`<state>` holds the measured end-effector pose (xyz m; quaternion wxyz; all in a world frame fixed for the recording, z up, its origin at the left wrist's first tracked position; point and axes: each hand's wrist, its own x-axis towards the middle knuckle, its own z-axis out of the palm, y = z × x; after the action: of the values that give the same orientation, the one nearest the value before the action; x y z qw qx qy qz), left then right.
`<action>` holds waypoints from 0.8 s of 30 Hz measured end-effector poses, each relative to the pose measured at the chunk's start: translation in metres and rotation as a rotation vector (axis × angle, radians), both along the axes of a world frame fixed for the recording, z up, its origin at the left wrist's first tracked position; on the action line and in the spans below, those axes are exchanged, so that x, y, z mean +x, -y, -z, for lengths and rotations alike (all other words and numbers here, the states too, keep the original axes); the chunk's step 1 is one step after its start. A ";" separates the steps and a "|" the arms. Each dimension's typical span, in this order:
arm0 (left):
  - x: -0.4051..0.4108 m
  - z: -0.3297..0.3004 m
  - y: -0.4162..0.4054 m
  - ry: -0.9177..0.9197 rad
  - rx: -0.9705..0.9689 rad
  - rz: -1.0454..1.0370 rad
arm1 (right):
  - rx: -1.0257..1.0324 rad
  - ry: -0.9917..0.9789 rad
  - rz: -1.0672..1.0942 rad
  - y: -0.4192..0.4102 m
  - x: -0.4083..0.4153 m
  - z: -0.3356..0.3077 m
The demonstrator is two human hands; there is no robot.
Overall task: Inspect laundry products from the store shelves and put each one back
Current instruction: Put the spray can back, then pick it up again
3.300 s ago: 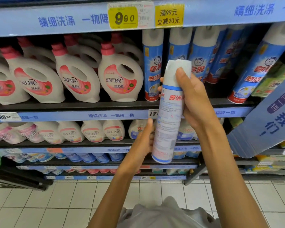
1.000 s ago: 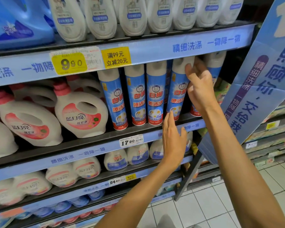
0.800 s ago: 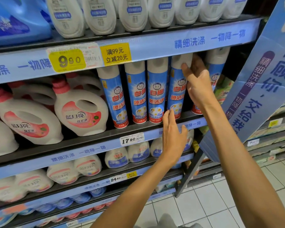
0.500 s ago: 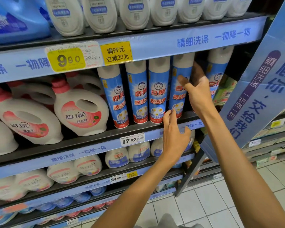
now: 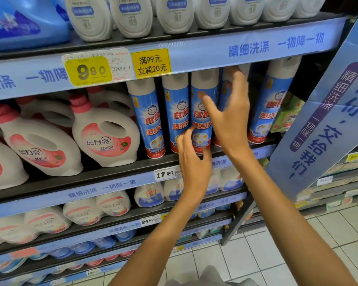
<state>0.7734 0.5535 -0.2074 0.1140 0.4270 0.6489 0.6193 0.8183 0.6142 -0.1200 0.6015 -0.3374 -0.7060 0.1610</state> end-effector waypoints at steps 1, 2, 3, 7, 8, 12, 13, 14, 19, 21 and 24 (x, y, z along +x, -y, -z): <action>0.000 0.001 0.000 0.000 0.005 0.016 | -0.021 0.013 0.005 0.001 -0.007 -0.003; 0.000 0.002 0.000 0.007 0.015 0.029 | -0.051 0.017 0.006 0.002 -0.012 -0.005; 0.000 0.002 0.001 0.017 0.029 0.038 | -0.082 0.025 0.006 0.002 -0.016 -0.005; -0.005 0.005 0.004 0.063 0.045 0.095 | -0.111 0.047 0.043 0.003 -0.024 -0.004; -0.007 0.005 0.005 0.074 0.043 0.112 | -0.090 0.026 0.056 0.003 -0.024 -0.004; -0.010 0.008 0.008 0.125 0.028 0.159 | -0.066 -0.052 0.028 0.011 -0.023 -0.001; -0.010 0.008 0.009 0.144 0.026 0.168 | -0.084 -0.074 0.014 0.012 -0.022 0.000; -0.010 0.009 0.009 0.157 0.027 0.176 | -0.111 -0.099 -0.007 0.012 -0.021 0.000; -0.008 0.008 0.014 0.186 0.037 0.203 | -0.174 -0.197 -0.143 0.017 -0.010 -0.002; -0.008 0.006 0.019 0.159 0.059 0.198 | -0.188 -0.230 -0.172 0.022 -0.005 0.000; -0.009 0.008 0.031 0.110 0.055 0.215 | -0.202 -0.308 -0.261 0.030 0.007 0.003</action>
<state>0.7646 0.5224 -0.2150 0.2035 0.4625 0.5750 0.6434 0.8252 0.5842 -0.1234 0.6395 -0.2734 -0.6237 0.3569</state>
